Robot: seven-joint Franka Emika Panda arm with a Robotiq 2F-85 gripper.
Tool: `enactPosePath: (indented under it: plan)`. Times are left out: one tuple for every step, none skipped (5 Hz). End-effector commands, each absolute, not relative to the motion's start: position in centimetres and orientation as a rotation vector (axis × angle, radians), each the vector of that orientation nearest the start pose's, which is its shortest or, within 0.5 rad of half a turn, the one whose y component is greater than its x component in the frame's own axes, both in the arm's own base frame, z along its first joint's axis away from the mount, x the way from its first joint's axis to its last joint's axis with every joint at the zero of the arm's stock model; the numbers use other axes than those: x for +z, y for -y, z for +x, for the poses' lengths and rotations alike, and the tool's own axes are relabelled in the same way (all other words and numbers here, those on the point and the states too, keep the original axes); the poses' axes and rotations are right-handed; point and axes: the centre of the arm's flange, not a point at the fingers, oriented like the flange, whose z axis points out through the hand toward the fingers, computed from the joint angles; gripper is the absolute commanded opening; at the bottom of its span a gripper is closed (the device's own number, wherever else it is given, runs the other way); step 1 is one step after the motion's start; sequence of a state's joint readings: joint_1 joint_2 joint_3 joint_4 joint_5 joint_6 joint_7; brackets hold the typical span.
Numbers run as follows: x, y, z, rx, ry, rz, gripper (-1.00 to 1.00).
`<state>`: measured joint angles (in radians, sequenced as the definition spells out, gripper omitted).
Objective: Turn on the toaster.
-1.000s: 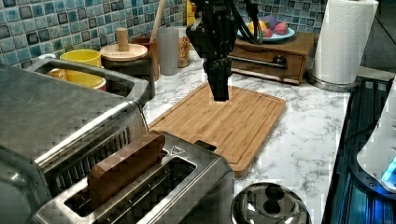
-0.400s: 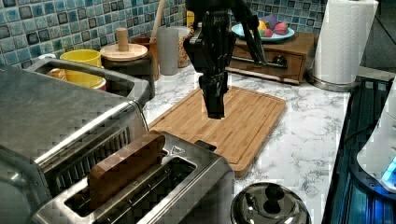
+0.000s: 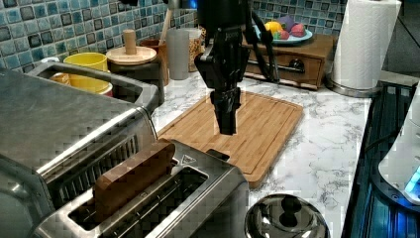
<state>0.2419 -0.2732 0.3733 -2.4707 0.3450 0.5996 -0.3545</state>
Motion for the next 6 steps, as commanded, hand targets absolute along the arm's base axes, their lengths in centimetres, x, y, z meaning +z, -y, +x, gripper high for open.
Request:
enactPosePath:
  plan:
    - [36.4, -27.1, 35.2, 0.166, 0.064, -2.860, -1.00]
    - [36.9, -27.2, 35.9, 0.146, 0.036, -2.845, -1.00]
    - [35.6, -27.8, 36.9, 0.174, 0.043, -2.890, -1.00]
    - [33.1, -28.5, 37.5, 0.209, 0.047, -2.938, -1.00]
    - [29.6, -28.9, 38.3, 0.287, 0.033, -2.983, -1.00]
    - [25.5, -28.4, 38.8, 0.390, -0.010, -3.000, -1.00]
